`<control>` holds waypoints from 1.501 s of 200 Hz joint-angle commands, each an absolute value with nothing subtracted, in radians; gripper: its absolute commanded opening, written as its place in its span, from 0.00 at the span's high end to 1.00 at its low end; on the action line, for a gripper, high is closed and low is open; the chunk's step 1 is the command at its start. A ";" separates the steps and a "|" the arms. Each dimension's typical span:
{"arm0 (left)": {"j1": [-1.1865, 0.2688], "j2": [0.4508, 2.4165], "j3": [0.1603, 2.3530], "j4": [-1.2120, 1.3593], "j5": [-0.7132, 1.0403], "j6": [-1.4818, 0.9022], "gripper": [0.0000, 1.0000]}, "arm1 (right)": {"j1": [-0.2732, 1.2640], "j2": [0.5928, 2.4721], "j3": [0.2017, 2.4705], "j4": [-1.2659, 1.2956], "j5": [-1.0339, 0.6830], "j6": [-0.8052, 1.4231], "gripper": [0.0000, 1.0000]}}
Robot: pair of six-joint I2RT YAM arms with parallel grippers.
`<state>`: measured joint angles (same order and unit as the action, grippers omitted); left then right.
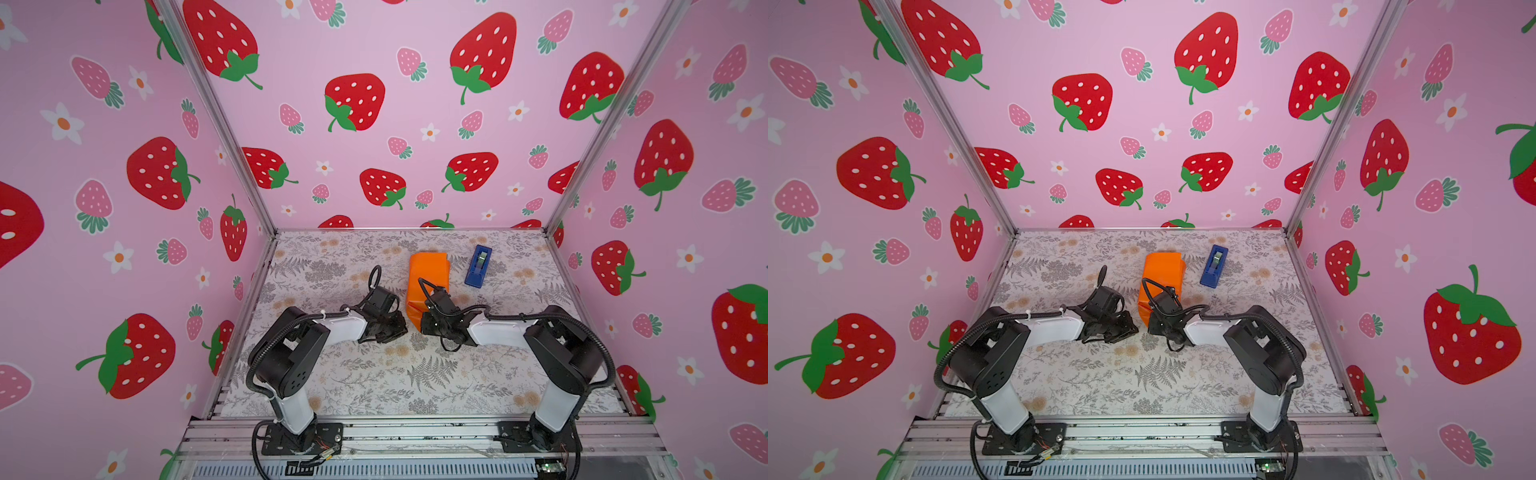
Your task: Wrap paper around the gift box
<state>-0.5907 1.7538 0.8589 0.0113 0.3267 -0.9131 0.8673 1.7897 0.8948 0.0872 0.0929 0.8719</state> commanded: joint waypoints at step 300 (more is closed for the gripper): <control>-0.650 1.922 0.735 0.529 0.421 -1.377 0.83 | 0.859 1.789 0.898 0.062 0.096 0.884 1.00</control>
<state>-0.6491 1.8755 0.7120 0.5865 0.4522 -1.3621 0.8635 1.8042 0.9100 0.0807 0.0963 0.8665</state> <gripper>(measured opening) 0.175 0.045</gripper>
